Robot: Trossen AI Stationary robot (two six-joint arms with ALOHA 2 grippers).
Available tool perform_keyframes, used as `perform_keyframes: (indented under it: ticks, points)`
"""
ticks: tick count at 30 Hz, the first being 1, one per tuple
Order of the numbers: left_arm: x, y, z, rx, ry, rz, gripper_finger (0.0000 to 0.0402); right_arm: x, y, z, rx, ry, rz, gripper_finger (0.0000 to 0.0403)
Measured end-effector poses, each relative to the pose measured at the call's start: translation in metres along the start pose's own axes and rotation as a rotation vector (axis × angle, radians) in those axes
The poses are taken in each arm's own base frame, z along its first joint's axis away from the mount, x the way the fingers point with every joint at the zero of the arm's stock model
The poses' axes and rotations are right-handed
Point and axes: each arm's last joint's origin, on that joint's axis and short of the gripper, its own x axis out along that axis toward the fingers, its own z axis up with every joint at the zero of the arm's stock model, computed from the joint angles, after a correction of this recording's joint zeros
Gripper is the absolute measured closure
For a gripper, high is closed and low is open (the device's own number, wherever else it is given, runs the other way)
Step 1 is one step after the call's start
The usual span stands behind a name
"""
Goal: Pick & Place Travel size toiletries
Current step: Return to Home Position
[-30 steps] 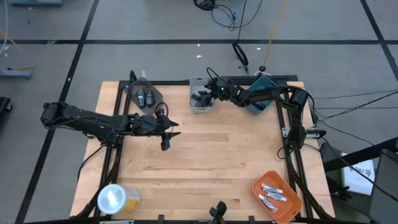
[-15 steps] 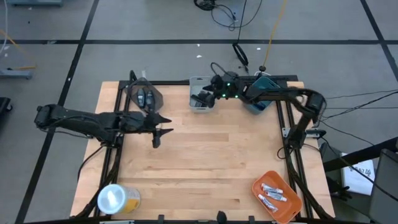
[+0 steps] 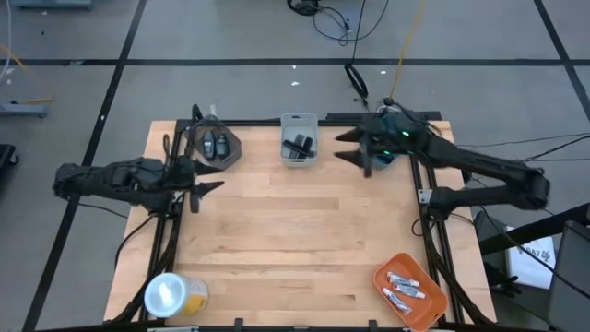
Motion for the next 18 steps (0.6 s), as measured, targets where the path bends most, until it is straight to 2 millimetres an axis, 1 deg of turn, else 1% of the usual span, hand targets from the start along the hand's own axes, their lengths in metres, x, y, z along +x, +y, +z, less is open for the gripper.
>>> perform_keyframes:
  ticks: [3, 5, 8, 12, 15, 18]
  points:
    - [-0.011, 0.003, -0.003, -0.019, -0.013, 0.001, 0.0218, -0.029, 0.015, -0.008, -0.015, -0.059, -0.028, 0.0143]
    - [-0.014, 0.004, -0.007, -0.025, -0.033, 0.005, 0.0218, -0.046, 0.022, -0.017, -0.021, -0.094, -0.074, 0.014]
    - [-0.015, 0.006, -0.018, -0.026, -0.052, 0.017, 0.0218, -0.067, 0.029, -0.034, -0.027, -0.134, -0.109, 0.0141]
    - [-0.011, 0.007, -0.039, -0.051, -0.069, 0.033, 0.0218, -0.084, 0.037, -0.052, -0.032, -0.167, -0.078, 0.0144]
    - [-0.006, 0.007, -0.052, -0.066, -0.093, 0.024, 0.0218, -0.091, 0.039, -0.061, -0.02, -0.169, -0.068, 0.0143]
    - [-0.003, 0.007, -0.061, -0.075, -0.121, 0.019, 0.0218, -0.095, 0.041, -0.068, -0.02, -0.155, -0.058, 0.014]
